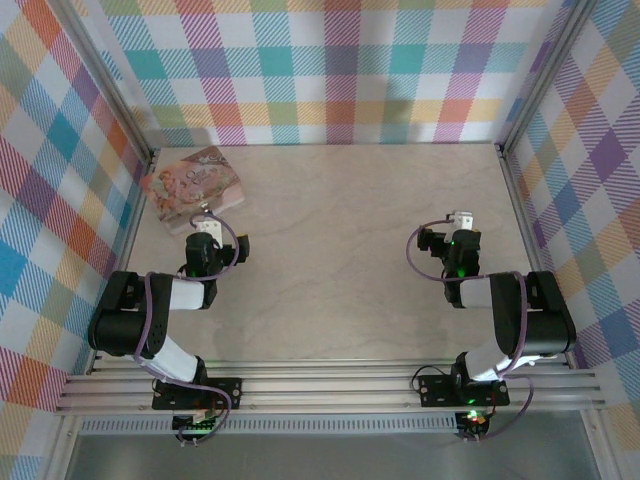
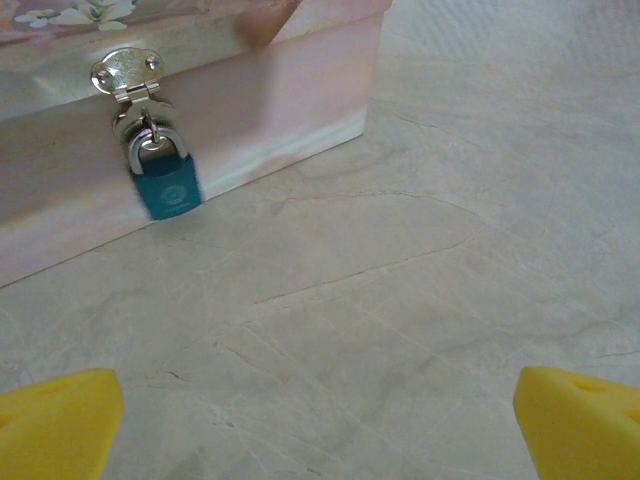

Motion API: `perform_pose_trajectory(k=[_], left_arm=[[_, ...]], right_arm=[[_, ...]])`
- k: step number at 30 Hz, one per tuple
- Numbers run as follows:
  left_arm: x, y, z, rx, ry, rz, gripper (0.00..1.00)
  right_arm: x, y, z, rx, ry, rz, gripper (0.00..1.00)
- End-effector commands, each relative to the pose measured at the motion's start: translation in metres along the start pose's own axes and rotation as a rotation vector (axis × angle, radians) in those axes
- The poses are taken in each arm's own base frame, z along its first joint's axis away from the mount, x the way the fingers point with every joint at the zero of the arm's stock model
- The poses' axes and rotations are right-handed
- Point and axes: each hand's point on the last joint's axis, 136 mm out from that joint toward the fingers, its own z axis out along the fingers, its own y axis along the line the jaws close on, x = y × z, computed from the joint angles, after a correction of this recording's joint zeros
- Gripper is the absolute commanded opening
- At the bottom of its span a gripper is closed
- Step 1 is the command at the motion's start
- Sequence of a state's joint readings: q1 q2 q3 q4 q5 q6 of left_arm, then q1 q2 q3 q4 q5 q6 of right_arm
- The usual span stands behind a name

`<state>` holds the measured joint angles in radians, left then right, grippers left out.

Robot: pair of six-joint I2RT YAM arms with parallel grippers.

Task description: Unlock a padlock with a key

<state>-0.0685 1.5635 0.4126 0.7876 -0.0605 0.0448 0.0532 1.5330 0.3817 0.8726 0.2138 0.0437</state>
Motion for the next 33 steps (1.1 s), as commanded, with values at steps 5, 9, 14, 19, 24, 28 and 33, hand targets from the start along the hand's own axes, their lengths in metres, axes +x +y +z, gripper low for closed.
perform_pose_trajectory(k=[5,9,14,19,24,28,33], left_arm=[[-0.009,0.001,0.002,0.005,-0.023,-0.014,1.0],[-0.008,0.001,0.002,0.005,-0.022,-0.013,1.0],[-0.008,0.001,0.002,0.005,-0.022,-0.014,1.0],[-0.009,0.001,0.002,0.006,-0.023,-0.015,1.0],[-0.01,0.002,0.002,-0.004,-0.025,-0.014,1.0],[-0.021,0.013,-0.003,-0.073,-0.014,-0.047,1.0],[-0.039,0.042,-0.021,-0.267,0.101,-0.119,1.0]], right_arm=[[-0.003,0.001,0.001,-0.014,-0.008,0.003,1.0],[-0.002,0.001,0.001,-0.014,-0.007,0.003,1.0],[-0.002,0.001,0.001,-0.012,-0.007,0.004,1.0],[-0.003,0.001,0.001,-0.013,-0.008,0.003,1.0],[-0.003,0.002,0.0,-0.014,-0.011,0.004,1.0],[-0.005,0.004,0.0,-0.026,0.009,0.0,1.0],[-0.012,0.01,-0.005,-0.067,-0.003,-0.022,1.0]])
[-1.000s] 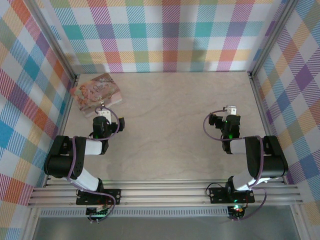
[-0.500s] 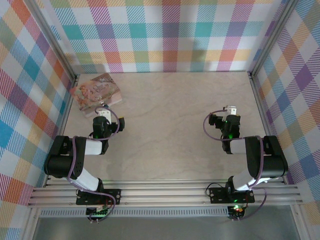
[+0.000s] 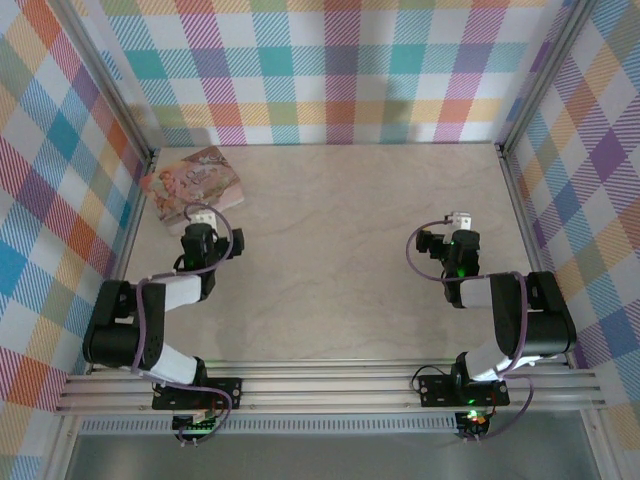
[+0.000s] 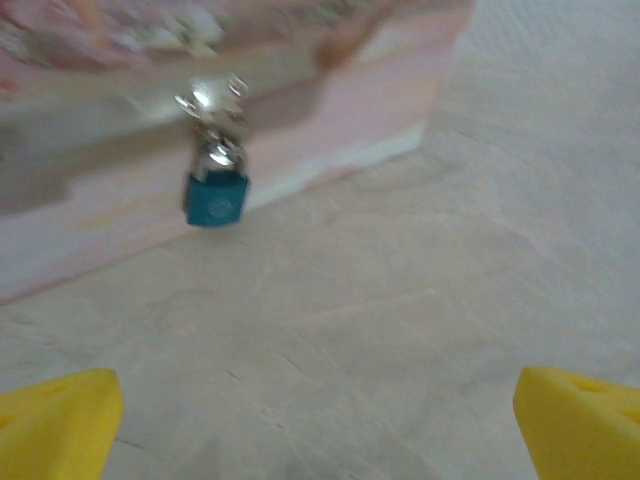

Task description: Unlock a padlock with a key

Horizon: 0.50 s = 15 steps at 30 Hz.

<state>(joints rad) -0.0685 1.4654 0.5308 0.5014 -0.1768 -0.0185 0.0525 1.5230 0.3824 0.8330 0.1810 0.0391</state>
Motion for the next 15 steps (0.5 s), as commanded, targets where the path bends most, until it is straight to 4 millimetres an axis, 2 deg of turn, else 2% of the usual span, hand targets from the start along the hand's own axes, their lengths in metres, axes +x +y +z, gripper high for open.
perform_pose_trajectory(k=[1,5,9,15], left_arm=[[-0.02,0.03,-0.017,-0.173,0.058,-0.082,1.0],[-0.034,0.044,-0.029,-0.249,0.142,-0.139,1.0],[-0.039,0.058,-0.026,-0.267,0.291,-0.23,1.0],[-0.06,0.073,-0.019,-0.202,0.369,-0.4,0.99]], right_arm=[[-0.02,0.006,-0.005,-0.036,-0.024,-0.015,1.0],[-0.027,0.013,-0.008,-0.069,0.076,-0.011,1.0],[-0.029,0.02,-0.01,-0.104,0.119,0.012,1.0],[-0.033,0.027,-0.017,-0.117,0.262,0.131,0.97]])
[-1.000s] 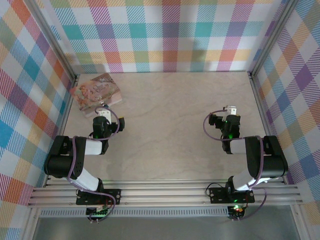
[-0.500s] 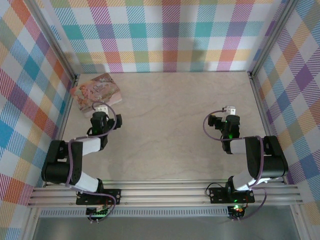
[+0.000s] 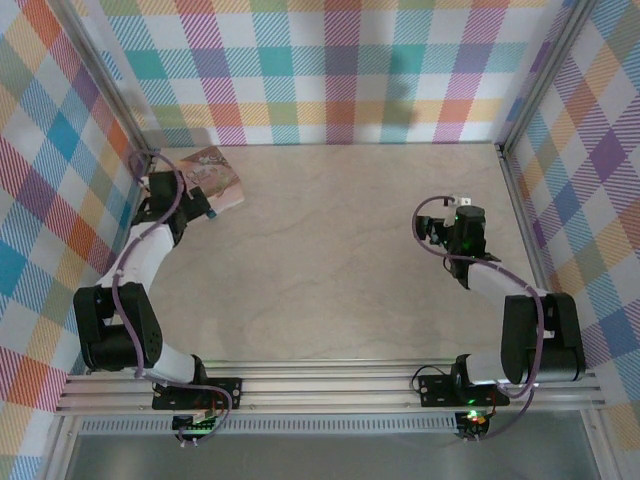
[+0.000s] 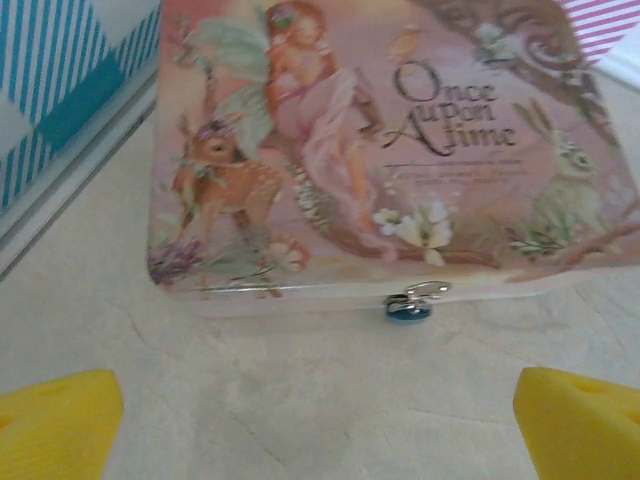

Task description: Unlock a padlock with a key

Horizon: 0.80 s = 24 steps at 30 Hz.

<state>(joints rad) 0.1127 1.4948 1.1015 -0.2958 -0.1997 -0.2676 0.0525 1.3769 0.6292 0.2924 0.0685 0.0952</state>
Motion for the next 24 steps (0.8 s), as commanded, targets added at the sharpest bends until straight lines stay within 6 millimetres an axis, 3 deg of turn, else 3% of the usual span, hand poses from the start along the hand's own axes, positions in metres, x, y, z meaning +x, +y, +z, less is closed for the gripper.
perform_pose_trajectory(k=[1,3,7,15,19,24], left_arm=[[0.017,0.009,0.0,0.03,0.168,-0.084,0.98],[0.004,0.005,0.003,0.06,0.169,-0.083,0.93],[-0.008,-0.006,0.02,0.086,0.22,-0.026,0.79],[-0.013,-0.032,0.084,0.115,0.35,-0.007,0.65],[0.0,-0.041,0.106,0.104,0.439,0.044,0.56],[0.035,-0.054,0.112,0.077,0.516,0.14,0.5]], right_arm=[[0.005,0.007,-0.01,-0.02,0.118,0.115,0.96],[0.004,0.01,-0.01,-0.018,0.17,0.211,0.91],[0.002,0.037,-0.002,-0.093,0.279,0.251,0.86],[0.003,0.114,0.02,-0.212,0.425,0.202,0.85],[0.005,0.149,0.026,-0.239,0.473,0.118,0.84],[0.007,0.181,0.029,-0.269,0.495,0.048,0.85]])
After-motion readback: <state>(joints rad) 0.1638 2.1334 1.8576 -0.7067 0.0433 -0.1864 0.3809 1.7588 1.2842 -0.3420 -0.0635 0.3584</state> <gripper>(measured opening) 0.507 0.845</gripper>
